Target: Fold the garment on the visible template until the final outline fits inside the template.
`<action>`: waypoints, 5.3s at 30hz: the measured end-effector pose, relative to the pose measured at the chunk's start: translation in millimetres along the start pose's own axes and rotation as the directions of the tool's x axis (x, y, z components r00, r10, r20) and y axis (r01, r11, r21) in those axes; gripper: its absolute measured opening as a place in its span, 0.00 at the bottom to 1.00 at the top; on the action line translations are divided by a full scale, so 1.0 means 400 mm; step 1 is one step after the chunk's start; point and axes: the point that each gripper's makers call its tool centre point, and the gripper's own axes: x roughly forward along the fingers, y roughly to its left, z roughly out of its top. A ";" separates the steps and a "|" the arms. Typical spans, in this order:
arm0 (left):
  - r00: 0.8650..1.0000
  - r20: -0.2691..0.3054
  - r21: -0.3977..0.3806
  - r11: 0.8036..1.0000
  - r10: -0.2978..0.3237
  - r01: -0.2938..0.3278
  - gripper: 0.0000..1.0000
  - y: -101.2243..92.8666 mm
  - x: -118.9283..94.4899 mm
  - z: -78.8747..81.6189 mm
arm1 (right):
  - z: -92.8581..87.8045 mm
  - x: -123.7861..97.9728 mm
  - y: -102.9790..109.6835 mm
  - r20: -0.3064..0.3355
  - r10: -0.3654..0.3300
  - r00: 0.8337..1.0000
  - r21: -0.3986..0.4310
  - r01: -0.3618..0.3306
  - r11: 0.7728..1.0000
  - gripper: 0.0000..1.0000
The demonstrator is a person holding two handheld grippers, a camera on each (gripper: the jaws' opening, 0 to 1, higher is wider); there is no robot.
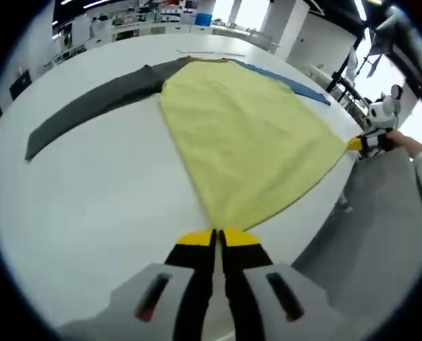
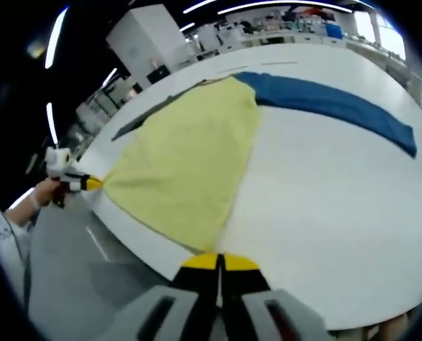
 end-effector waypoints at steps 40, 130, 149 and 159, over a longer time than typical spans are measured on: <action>0.938 0.345 0.023 0.998 0.041 -0.052 0.99 0.057 -0.049 0.183 | 0.240 -0.119 -0.250 0.266 -0.190 0.945 -0.154 0.236 0.959 0.99; 0.951 0.309 0.058 0.998 -0.015 -0.003 0.92 0.044 -0.108 0.182 | 0.705 -0.097 -0.268 0.444 -0.196 0.874 0.095 0.172 0.981 0.00; 0.939 0.327 0.080 0.993 -0.109 0.087 0.90 0.088 -0.104 0.173 | 0.834 0.076 0.040 0.476 -0.044 0.878 0.030 0.033 0.999 0.00; 0.933 0.325 0.090 0.988 -0.151 0.129 0.89 0.135 -0.087 0.174 | 0.870 0.177 0.160 0.461 -0.001 0.887 0.009 -0.003 1.000 0.00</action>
